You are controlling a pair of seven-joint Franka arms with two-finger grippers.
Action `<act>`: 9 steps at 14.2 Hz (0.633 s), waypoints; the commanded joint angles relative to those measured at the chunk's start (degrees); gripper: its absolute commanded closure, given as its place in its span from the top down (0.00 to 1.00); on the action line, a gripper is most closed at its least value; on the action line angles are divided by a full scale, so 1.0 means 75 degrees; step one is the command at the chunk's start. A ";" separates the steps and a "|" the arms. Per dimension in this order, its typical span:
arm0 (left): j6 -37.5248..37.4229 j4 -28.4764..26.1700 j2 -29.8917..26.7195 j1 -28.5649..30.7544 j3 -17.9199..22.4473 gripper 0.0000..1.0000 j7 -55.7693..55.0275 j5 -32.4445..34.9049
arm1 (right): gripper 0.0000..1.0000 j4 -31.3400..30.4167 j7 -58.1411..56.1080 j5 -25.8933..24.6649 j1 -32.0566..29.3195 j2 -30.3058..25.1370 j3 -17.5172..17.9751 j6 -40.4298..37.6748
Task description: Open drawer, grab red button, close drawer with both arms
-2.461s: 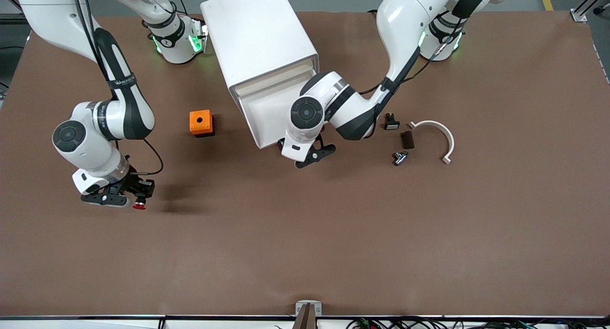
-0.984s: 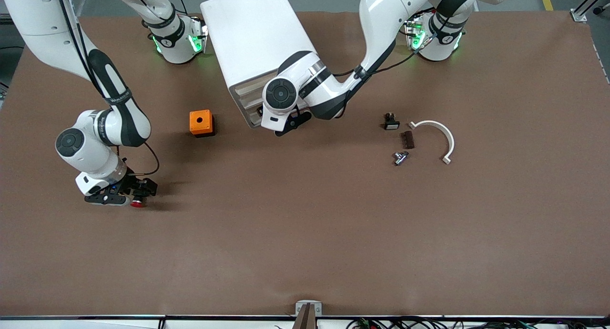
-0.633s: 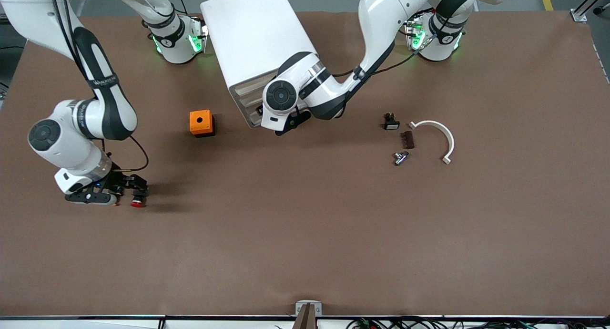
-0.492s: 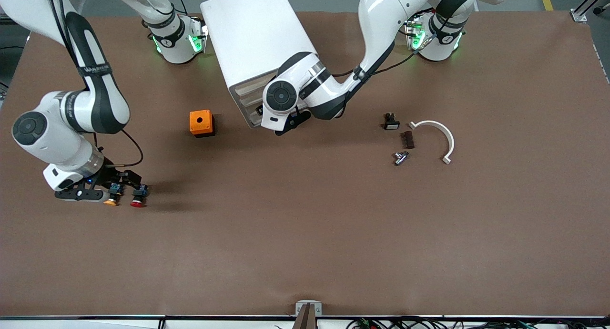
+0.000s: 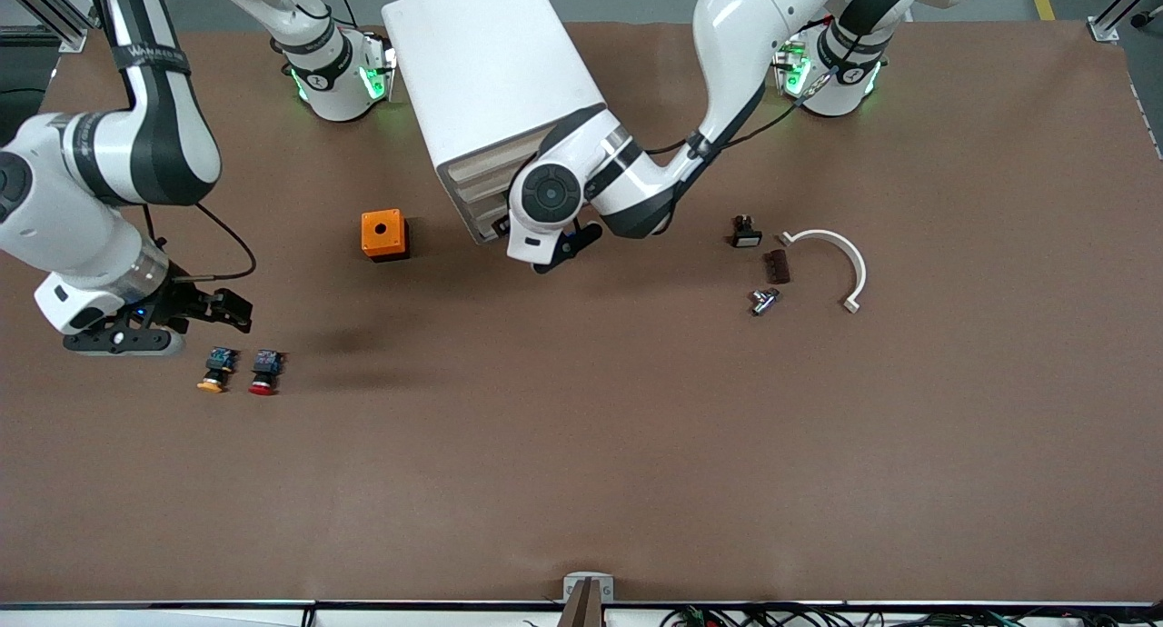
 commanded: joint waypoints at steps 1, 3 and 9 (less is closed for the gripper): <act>-0.0150 -0.0088 -0.0558 0.0546 0.0096 1.00 0.0180 0.0352 | 1.00 0.0522 0.0010 0.0092 0.0001 -0.0214 0.0007 -0.0778; -0.0196 -0.0111 -0.1096 0.0899 0.0130 1.00 0.0612 0.0375 | 1.00 0.1259 0.0011 0.0092 0.0001 -0.0191 -0.0005 -0.1598; -0.2431 -0.0112 -0.2690 0.2573 0.0130 1.00 0.3305 0.0411 | 1.00 0.2561 0.0022 0.0092 -0.0011 -0.0179 -0.0005 -0.2748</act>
